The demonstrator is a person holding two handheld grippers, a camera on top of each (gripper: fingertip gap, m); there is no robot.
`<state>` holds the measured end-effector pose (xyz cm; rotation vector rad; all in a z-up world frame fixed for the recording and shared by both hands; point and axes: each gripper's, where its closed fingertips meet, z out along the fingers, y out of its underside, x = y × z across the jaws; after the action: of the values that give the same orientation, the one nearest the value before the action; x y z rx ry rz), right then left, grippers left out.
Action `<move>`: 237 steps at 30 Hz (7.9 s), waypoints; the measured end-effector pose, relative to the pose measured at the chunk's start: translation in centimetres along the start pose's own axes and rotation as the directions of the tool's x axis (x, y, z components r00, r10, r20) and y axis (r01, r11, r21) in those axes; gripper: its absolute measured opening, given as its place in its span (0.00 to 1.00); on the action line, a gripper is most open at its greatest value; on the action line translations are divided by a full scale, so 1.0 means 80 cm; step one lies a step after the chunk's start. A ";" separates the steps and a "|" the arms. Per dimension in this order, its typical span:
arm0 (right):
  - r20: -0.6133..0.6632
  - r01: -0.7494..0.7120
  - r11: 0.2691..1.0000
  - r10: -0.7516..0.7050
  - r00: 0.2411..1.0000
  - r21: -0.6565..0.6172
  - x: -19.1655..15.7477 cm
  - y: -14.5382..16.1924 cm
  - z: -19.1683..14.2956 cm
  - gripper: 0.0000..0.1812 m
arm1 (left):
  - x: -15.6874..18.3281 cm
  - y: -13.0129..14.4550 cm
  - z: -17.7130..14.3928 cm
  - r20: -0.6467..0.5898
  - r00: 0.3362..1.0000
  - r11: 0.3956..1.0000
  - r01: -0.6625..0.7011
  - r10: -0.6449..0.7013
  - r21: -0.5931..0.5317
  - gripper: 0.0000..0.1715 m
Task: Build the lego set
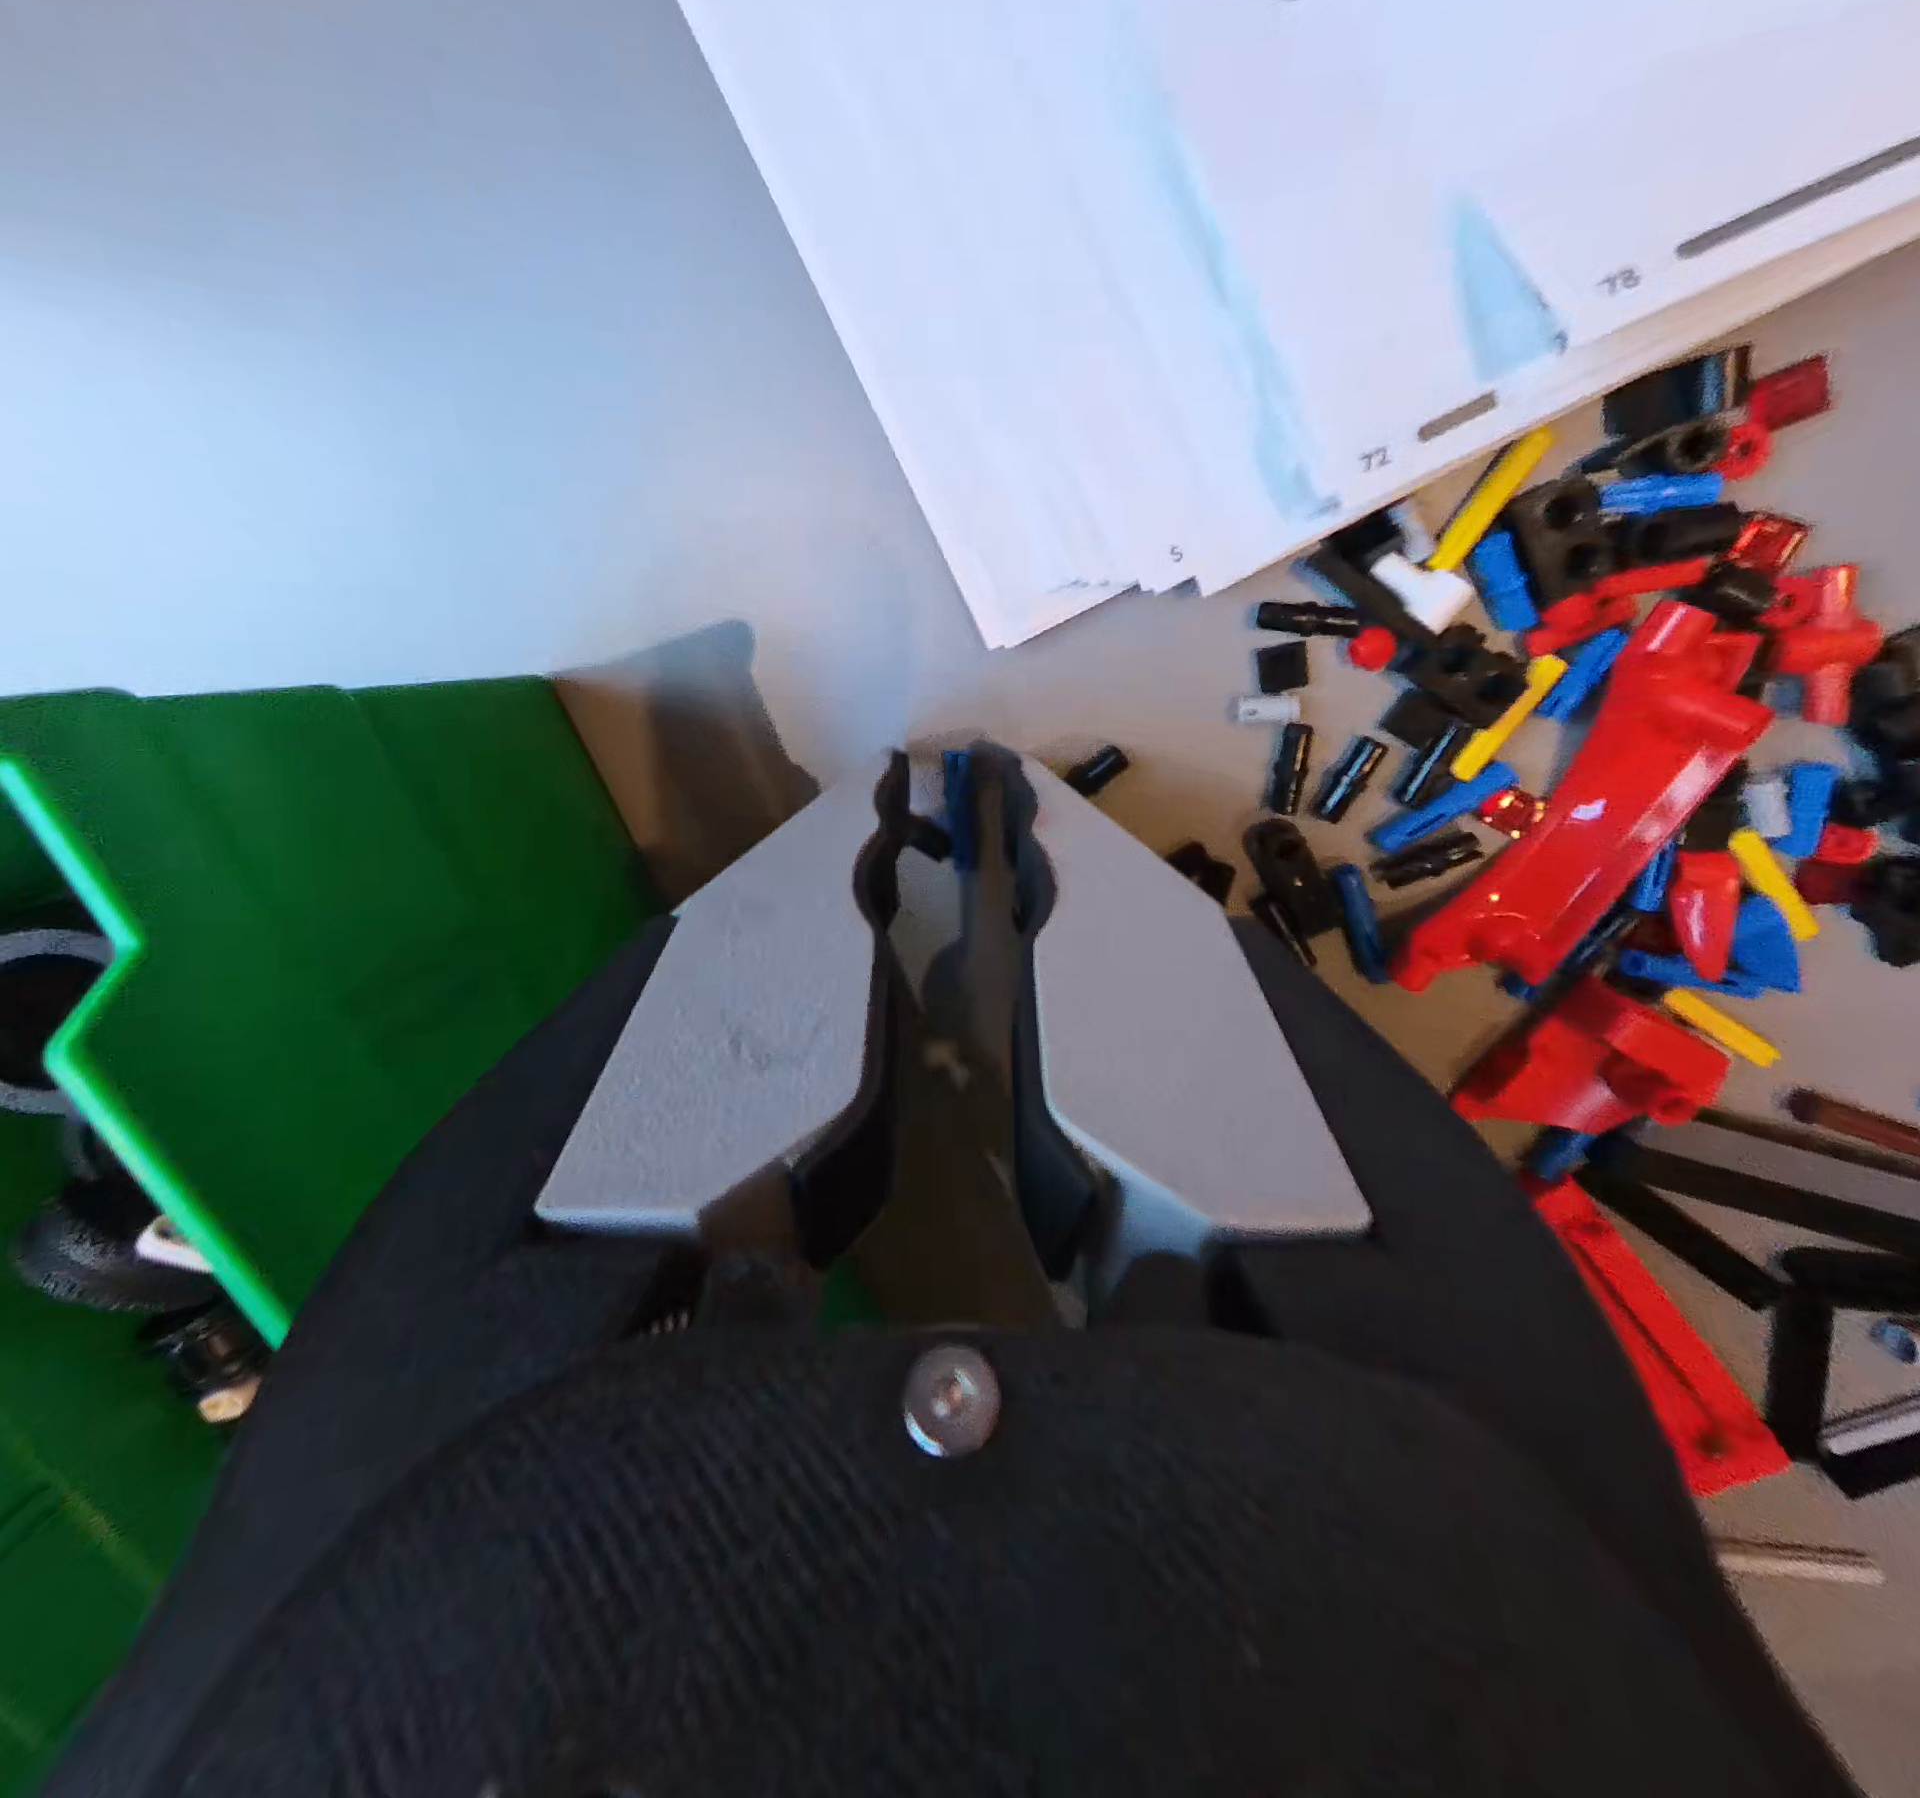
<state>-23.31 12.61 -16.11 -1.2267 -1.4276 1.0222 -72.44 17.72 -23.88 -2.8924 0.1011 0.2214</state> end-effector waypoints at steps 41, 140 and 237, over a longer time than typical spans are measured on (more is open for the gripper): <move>-0.256 -0.001 0.994 0.028 0.966 0.108 0.040 -0.013 -0.040 0.02 | 0.599 -0.014 -0.099 -0.272 0.662 0.700 -0.555 0.699 0.449 0.01; 0.043 -0.068 0.968 0.080 0.996 -0.242 -0.025 0.042 0.000 0.14 | 0.490 0.065 -0.092 -0.264 0.829 0.785 -0.292 0.493 0.546 0.24; -0.028 0.060 0.981 -0.067 0.997 -0.182 0.028 0.034 0.022 0.12 | 0.415 0.099 -0.089 -0.252 0.884 0.786 -0.181 0.394 0.592 0.26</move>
<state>-24.61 15.20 -18.78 -1.3134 -1.5505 0.8386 -39.41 6.64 -24.11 -2.2781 0.5859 -0.2653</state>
